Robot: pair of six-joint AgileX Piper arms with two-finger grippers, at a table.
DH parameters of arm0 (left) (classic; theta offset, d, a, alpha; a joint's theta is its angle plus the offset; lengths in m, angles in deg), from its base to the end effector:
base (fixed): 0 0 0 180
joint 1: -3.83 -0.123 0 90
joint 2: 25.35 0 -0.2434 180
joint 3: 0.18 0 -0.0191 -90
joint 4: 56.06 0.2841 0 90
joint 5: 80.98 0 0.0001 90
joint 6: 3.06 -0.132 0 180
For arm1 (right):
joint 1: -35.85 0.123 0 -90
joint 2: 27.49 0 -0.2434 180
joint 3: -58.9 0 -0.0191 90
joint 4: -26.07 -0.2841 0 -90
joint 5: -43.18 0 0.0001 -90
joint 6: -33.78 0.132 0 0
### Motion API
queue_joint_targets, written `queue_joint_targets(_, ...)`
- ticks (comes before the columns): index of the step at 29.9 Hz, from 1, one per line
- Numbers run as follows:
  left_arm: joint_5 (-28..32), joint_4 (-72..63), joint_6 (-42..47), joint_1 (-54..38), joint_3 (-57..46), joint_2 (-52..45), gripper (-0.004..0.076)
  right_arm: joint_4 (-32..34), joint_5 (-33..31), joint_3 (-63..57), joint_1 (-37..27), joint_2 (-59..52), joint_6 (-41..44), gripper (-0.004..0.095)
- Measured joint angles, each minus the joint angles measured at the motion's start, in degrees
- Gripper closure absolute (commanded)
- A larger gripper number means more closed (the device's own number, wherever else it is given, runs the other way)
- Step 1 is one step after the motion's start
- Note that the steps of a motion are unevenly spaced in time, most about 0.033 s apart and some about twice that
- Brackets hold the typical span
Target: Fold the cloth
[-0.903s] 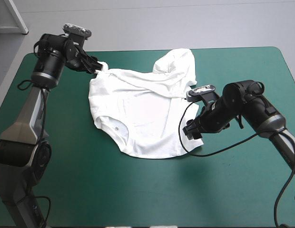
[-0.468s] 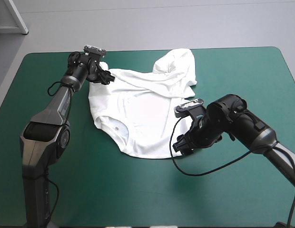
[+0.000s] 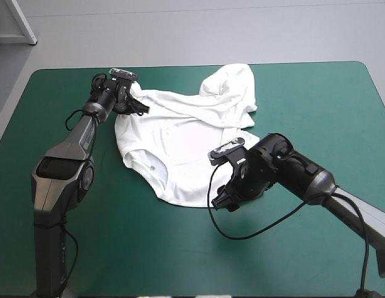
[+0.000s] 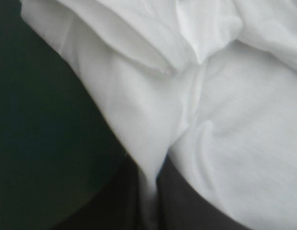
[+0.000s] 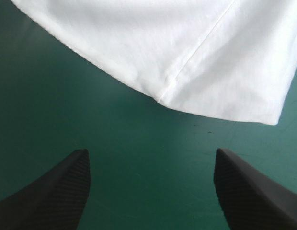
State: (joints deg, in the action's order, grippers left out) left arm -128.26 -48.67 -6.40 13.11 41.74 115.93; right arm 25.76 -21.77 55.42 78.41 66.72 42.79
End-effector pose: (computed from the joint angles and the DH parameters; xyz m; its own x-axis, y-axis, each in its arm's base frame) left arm 0.5408 -0.0757 0.1384 -0.7974 0.2771 -0.5360 0.2274 0.9608 0.1584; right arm 0.2509 0.2313 0.2206 -0.8017 -0.5205 -0.2938 -0.5571 0.8288 0.0520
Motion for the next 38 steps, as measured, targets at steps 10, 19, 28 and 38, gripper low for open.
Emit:
queue_joint_targets(10, 0.0, 0.0, -0.5, 0.0, 0.0, 0.1, 0.0699, 8.4, 0.5, 0.0, 0.1, 6.7, 0.0, 0.0233)
queue_joint_targets(19, -0.7, 0.0, -0.7, 0.0, 0.1, 0.2, 0.0699, 11.1, 2.7, 0.0, -2.4, 11.7, 1.3, 0.0234)
queue_joint_targets(28, -1.0, 0.0, -0.9, 0.0, 0.1, 0.2, 0.0699, 4.8, 4.7, 0.0, -4.9, 16.3, -1.4, 0.0574)
queue_joint_targets(38, -1.0, 0.0, -0.9, 0.0, 0.1, 0.2, 0.0699, -1.2, 11.7, -6.0, -5.0, 14.0, -3.5, 0.0922)
